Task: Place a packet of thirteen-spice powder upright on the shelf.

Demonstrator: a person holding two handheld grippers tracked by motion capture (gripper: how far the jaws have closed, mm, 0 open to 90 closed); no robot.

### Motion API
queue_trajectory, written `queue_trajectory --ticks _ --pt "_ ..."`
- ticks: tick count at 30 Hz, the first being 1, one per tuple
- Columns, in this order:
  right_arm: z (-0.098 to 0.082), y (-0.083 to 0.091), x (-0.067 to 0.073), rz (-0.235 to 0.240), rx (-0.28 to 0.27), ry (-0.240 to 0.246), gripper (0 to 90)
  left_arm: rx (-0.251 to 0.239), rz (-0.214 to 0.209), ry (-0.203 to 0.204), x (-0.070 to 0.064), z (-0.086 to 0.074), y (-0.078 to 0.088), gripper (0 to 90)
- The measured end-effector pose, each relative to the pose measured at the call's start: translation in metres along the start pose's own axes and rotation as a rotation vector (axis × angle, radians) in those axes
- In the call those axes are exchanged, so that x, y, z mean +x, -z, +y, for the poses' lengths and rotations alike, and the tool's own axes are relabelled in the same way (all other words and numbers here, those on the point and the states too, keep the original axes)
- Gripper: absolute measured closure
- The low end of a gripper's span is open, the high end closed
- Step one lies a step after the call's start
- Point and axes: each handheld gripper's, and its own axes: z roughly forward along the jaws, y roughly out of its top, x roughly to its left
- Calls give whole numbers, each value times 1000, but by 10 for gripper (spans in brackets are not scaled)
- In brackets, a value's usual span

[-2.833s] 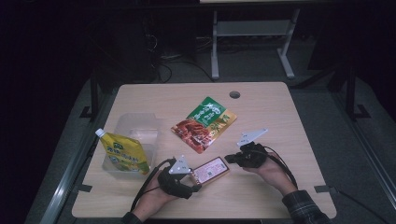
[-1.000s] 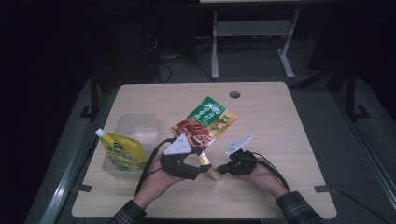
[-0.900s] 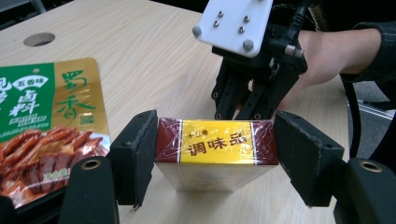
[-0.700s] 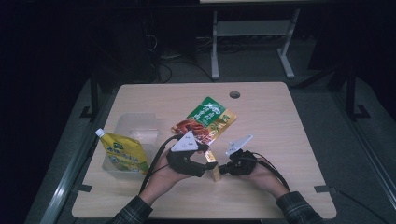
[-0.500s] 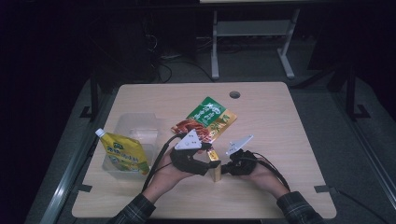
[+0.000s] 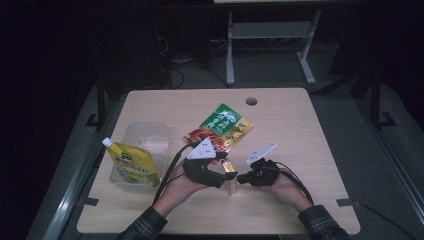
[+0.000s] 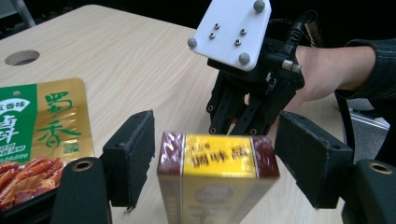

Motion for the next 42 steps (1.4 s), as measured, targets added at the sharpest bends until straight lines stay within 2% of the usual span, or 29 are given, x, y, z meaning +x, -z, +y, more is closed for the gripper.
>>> queue_trajectory --ticks 9,14,18,23,25,26,29,31,33,35,37,42 --pt "-9 16 1 -18 -19 -40 899 -6 4 0 0 1 8 258" --pt "-12 15 1 -14 -16 -47 899 -7 12 11 -4 0 22 258" --pt "-12 12 0 -15 -3 -49 899 3 36 6 -6 -5 33 247" --pt "-14 16 4 -15 -16 -55 899 16 66 36 -7 -18 46 254" --pt "-15 18 8 -17 -14 -54 899 29 69 53 -8 -26 49 254" --pt "-17 18 9 -5 -22 -61 899 44 71 70 -9 -36 50 255" --pt "-19 18 12 -7 -17 -58 899 64 69 82 -12 -45 51 255" --pt "-21 17 18 6 -9 -55 899 90 66 96 -17 -58 52 255" --pt "-21 17 22 15 -9 -63 899 96 65 100 -19 -62 52 255" --pt "-21 14 28 29 -1 -44 899 116 57 109 -25 -71 53 254" --pt "-19 11 33 46 6 -46 899 119 59 112 -27 -74 54 254" --pt "-17 2 36 56 26 -33 899 130 54 129 -34 -86 59 254"
